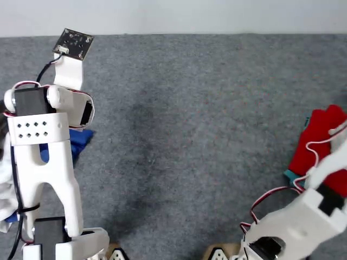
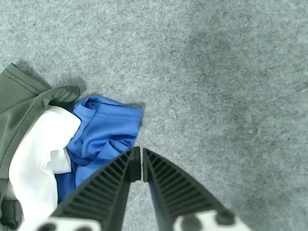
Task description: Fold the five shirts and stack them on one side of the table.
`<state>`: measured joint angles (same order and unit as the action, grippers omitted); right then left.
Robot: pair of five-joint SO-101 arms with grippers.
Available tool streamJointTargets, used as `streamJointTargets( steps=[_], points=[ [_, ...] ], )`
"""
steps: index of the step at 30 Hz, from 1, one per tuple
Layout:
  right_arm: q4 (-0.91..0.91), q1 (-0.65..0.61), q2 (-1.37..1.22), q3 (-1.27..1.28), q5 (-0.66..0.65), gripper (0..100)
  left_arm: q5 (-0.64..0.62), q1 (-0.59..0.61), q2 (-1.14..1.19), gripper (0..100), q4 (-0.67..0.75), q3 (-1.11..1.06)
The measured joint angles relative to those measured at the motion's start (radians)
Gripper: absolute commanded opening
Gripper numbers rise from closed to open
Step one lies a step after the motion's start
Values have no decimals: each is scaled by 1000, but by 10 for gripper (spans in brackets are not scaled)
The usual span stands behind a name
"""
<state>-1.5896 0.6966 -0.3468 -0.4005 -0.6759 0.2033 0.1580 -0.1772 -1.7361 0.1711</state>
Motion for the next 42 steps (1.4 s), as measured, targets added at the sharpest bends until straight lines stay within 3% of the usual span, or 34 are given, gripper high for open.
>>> streamJointTargets(
  steps=[10, 17, 26, 32, 38, 42],
  points=[
    [-25, -123, -285, 23, 158, 10, 0, 0, 0, 15, 0, 0],
    [-153, -180, -273, 23, 184, 10, 0, 0, 0, 15, 0, 0],
    [-164, -183, 172, 32, 195, 10, 0, 0, -20, 15, 0, 0],
    [-164, -183, 525, 227, 272, 10, 0, 3, -150, 17, -2, -12],
    [-164, -183, 736, 519, 281, 10, 94, 135, -147, 24, -2, -60],
    [-164, -183, 859, 701, 281, 10, 175, 295, -48, 123, -2, -60]
  ],
)
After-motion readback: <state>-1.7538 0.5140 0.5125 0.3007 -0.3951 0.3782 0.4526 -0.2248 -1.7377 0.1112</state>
